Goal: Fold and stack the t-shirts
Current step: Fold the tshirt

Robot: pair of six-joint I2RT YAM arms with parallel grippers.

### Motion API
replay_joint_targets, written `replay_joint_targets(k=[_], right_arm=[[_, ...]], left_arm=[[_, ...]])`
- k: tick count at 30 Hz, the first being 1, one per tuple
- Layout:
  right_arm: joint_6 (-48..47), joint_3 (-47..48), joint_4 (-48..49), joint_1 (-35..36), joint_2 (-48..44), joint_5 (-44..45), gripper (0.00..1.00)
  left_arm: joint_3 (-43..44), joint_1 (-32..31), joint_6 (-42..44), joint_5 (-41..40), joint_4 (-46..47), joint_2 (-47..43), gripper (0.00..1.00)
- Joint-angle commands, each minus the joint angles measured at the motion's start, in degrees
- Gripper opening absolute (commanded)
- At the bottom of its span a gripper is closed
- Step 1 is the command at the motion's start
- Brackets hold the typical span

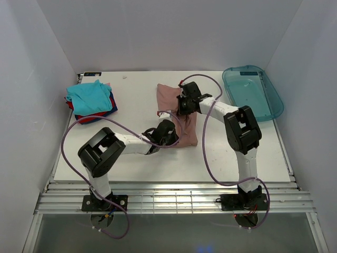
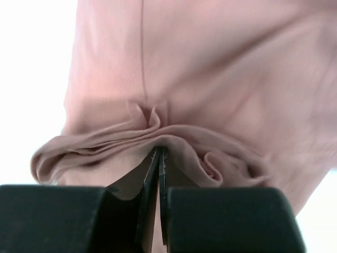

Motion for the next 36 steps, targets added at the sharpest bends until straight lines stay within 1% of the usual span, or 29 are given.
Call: replay_joint_targets(k=[1,4,8,11,13,14,15,16,17,18,19,20,21,22,23,24,26,28,30,32,33,35,36], right_arm=[[-0.60,4.64,1.15,-0.95,2.14,1.15,0.08],[-0.42,6.76,0.80,-1.65,3.98,0.54,0.08],[-1.03,8.87,0.09,-2.00,5.75,0.71,0.08],[-2.09,8.44,-0.17,-2.00,2.86,2.46,0.08],[-3.14,6.08,0.27,-2.00,-2.41,4.22,0.08],[-3.58,4.84,0.36,-1.83,-4.86,7.10,0.08],[-3.85,3.43,0.36,-1.66,-10.20,8.61,0.08],[-4.20,1.51,0.53,-1.39,-12.95,9.93,0.08],[-4.29,-2.95,0.62,-1.13,-16.11,12.46,0.11],[-4.29,-5.43,0.71,-0.52,-22.14,13.27,0.16],[-3.51,-8.07,0.88,-0.16,-24.90,13.71,0.23],[-3.06,-13.40,0.88,0.62,-27.62,13.55,0.43],[-2.71,-16.06,1.06,1.07,-30.00,13.20,0.53],[-2.27,-18.35,0.80,1.51,-33.68,12.93,0.60],[-1.05,-20.29,-1.29,1.95,-35.02,12.32,0.67],[-0.34,-23.53,-2.62,2.65,-36.60,12.14,0.69],[2.02,-27.23,-4.21,3.44,-37.75,11.61,0.70],[3.53,-33.12,-3.25,4.67,-39.16,10.30,0.70],[5.37,-37.95,-1.41,5.64,-39.95,8.63,0.71],[6.17,-39.99,-0.88,6.43,-40.22,8.36,0.72],[6.60,-40.87,-0.18,6.61,-40.48,8.27,0.73],[7.05,-42.54,-0.17,6.78,-40.83,8.71,0.74],[7.14,-42.98,-0.08,6.87,-41.18,8.80,0.74]], left_arm=[[-4.26,-2.50,-1.03,0.68,-6.60,-2.18,0.00],[-6.72,-3.73,-2.17,0.15,-7.04,-3.58,0.00],[-7.70,-5.13,-2.61,-0.90,-8.10,-4.64,0.00],[-5.51,-5.75,-1.21,-4.49,-10.29,-7.00,0.00],[-1.75,-5.66,1.07,-7.21,-12.30,-8.59,0.00],[-0.06,-5.66,1.86,-8.19,-14.32,-10.17,0.00],[1.61,-5.66,2.65,-9.24,-15.47,-10.97,0.00],[3.36,-5.75,3.88,-10.38,-18.09,-11.76,0.00],[6.34,-6.01,4.41,-12.74,-19.16,-12.63,0.00],[7.41,-6.10,4.94,-13.98,-19.96,-14.73,0.00],[8.12,-6.19,5.12,-14.95,-21.62,-15.80,0.00],[8.73,-6.19,5.38,-16.01,-22.16,-16.85,0.04],[8.65,-6.28,5.56,-16.45,-22.60,-18.86,0.20],[8.31,-6.37,5.39,-16.80,-24.08,-19.84,0.33],[7.87,-6.28,4.25,-17.07,-25.23,-20.55,0.47],[6.73,-6.28,3.55,-17.42,-26.19,-21.60,0.68],[4.80,-6.19,1.53,-17.16,-28.48,-22.31,0.78],[1.81,-5.93,-0.06,-15.50,-30.58,-21.62,0.83],[-0.12,-5.14,-2.77,-13.66,-32.44,-20.21,0.83],[-1.80,-5.14,-3.58,-12.86,-31.66,-19.24,0.84],[-2.76,-5.05,-3.75,-12.51,-30.78,-19.50,0.84],[-6.01,-4.70,-3.23,-10.66,-25.78,-20.90,0.86],[-6.89,-4.26,-2.97,-9.96,-24.72,-21.08,0.98]])
